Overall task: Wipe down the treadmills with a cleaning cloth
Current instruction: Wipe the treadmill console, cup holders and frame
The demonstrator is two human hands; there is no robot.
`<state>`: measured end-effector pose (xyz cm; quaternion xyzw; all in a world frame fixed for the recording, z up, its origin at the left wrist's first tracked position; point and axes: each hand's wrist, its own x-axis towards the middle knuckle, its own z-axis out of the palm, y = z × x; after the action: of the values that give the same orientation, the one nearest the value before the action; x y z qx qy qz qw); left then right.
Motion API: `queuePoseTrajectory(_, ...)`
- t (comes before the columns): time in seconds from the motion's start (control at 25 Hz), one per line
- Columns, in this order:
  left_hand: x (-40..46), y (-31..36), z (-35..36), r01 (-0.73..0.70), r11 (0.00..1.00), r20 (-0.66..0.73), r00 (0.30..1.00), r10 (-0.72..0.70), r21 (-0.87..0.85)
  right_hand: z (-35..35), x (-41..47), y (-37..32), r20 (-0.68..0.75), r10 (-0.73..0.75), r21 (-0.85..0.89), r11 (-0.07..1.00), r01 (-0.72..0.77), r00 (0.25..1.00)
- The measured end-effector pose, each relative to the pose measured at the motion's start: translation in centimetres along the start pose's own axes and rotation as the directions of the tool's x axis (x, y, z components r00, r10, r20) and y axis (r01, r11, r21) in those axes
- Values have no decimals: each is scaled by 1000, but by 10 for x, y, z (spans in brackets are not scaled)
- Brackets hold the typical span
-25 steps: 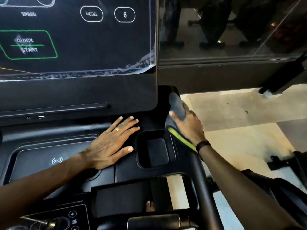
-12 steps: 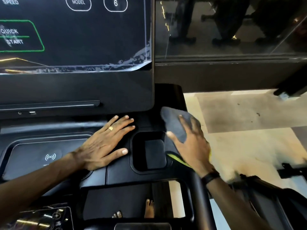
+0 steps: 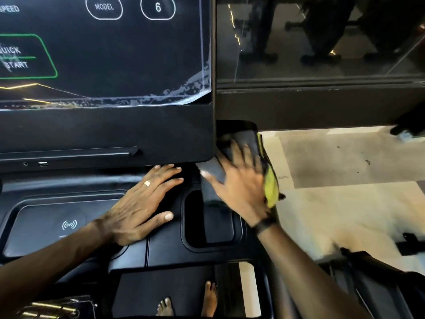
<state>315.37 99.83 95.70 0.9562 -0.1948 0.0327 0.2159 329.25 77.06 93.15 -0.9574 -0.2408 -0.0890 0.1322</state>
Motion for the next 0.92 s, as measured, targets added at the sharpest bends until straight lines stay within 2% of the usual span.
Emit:
queuePoseTrajectory(0.08,-2,-2,0,9,1000,-6,1000,-9,-12,-12,-20,34,51,132,75,988,-135,990)
queuePoseTrajectory(0.16,-1,-2,-1,2,1000,2,1000,-2,5,-18,16,59,166,322,240,904,-355,932)
queuePoseTrajectory(0.24,0,1,-3,4,1000,5,1000,-4,5,-13,73,49,196,409,211,870,-446,891)
queuePoseTrajectory(0.36,-2,4,-6,7,1000,-15,1000,-7,11,-5,90,-8,220,209,-19,978,-210,953)
queuePoseTrajectory(0.44,-10,6,-4,25,998,-100,995,-20,51,0,40,-17,118,-9,-41,999,14,993)
queuePoseTrajectory(0.48,-14,7,-4,50,995,-168,985,-36,82,-2,12,-12,65,-61,-32,997,63,996)
queuePoseTrajectory(0.56,-17,7,-4,96,989,-260,964,-64,114,-11,-4,14,89,-9,6,1000,9,996)
queuePoseTrajectory(0.64,-13,7,-5,109,985,-283,957,-67,134,-17,34,21,169,180,-32,984,-177,969)
queuePoseTrajectory(0.72,-12,8,-5,101,983,-297,953,-51,156,-11,77,-12,192,369,-6,927,-375,910)
queuePoseTrajectory(0.8,-15,8,-6,120,979,-350,935,-56,164,7,79,-68,198,393,77,907,-414,898)
queuePoseTrajectory(0.84,-17,8,-6,133,979,-376,924,-65,157,18,68,-94,296,312,230,894,-384,903)
queuePoseTrajectory(0.88,-18,9,-6,139,979,-405,912,-67,149,17,49,-112,424,82,383,886,-261,902)
queuePoseTrajectory(0.92,-18,10,-5,139,979,-437,897,-61,148,8,31,-118,456,-100,422,899,-116,884)
